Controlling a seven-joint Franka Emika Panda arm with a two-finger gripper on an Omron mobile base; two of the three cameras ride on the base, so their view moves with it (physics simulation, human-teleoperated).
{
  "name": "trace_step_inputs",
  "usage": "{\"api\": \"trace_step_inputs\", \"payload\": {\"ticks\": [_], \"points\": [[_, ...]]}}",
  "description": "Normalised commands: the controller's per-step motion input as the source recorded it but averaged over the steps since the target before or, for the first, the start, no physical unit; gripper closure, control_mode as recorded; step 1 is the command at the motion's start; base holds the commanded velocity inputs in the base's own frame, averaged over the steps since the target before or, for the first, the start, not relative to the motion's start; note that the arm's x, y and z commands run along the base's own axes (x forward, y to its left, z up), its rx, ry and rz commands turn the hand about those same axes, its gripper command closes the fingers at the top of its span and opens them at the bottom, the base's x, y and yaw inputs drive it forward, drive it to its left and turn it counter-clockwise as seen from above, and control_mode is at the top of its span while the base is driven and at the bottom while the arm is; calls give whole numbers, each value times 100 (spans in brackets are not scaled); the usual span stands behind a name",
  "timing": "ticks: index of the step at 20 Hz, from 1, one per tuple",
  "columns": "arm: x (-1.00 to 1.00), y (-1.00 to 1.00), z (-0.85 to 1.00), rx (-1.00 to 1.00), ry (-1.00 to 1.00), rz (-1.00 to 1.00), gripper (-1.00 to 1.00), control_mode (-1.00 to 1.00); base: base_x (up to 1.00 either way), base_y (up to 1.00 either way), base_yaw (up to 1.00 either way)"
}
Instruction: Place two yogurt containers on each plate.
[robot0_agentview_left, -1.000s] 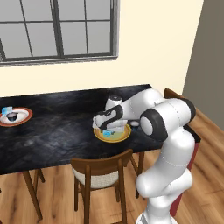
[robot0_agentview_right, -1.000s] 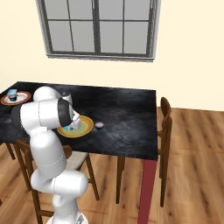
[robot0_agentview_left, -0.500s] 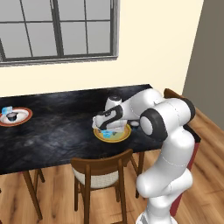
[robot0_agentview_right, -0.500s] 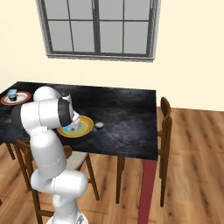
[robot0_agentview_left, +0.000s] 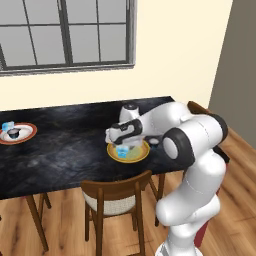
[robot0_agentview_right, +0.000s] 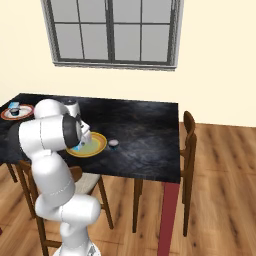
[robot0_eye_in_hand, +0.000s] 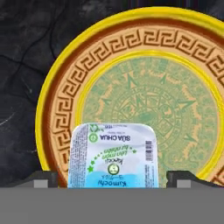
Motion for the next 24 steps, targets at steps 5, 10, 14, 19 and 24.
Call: {"api": "trace_step_inputs", "payload": {"ticks": [5,10,14,19,24], "points": [[-15,-21,47,-10,0,0,-100,-100,0,0,0],[-22,-58,34,-2,0,3,-100,-100,0,0,0],[-19,-70,25,0,-1,13,-100,-100,0,0,0],[-6,-68,8,-4,2,19,-100,-100,0,0,0],[14,-59,0,-7,5,16,-100,-100,0,0,0]]}}
